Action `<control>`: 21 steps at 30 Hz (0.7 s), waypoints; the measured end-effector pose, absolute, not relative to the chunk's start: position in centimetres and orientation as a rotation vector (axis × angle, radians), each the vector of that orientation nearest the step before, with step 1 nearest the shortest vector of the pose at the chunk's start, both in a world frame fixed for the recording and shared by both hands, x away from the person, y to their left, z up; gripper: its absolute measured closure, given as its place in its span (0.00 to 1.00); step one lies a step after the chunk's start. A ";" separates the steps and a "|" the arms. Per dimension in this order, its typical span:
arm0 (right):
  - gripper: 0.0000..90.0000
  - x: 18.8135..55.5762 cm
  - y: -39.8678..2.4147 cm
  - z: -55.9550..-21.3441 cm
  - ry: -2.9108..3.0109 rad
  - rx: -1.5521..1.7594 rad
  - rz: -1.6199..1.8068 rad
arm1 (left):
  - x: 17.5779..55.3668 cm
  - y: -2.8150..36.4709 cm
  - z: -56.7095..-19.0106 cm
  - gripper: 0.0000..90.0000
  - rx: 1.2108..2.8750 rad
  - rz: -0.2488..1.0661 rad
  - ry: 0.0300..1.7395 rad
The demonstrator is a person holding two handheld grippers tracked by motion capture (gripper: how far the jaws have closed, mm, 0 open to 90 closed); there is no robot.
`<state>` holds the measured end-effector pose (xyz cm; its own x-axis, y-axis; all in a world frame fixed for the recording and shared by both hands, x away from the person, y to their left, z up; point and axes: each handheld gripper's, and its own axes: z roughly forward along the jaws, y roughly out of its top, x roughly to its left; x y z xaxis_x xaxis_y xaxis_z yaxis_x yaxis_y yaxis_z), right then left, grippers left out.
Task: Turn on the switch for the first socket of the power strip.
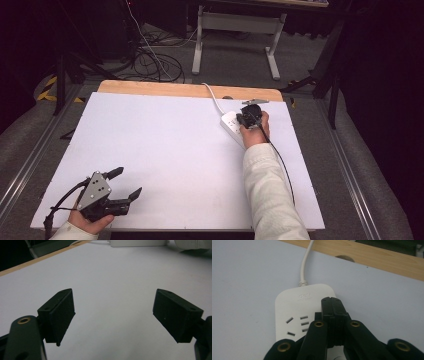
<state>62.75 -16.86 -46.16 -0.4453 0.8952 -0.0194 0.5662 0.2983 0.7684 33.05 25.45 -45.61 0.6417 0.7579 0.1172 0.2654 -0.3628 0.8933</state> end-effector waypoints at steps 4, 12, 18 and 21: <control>1.00 62.7 -17.0 -46.2 2.117 1.314 0.992 | 33.0 25.5 -45.6 0.20 1.922 0.660 0.806; 1.00 62.5 -17.2 -45.8 2.111 1.341 1.031 | 33.1 25.5 -45.6 0.20 1.917 0.659 0.810; 1.00 61.6 -17.2 -43.7 2.086 1.285 1.109 | 33.2 25.4 -45.6 0.20 1.925 0.655 0.808; 1.00 61.2 -17.4 -42.9 2.084 1.262 1.113 | 33.2 25.4 -45.6 0.20 1.923 0.660 0.806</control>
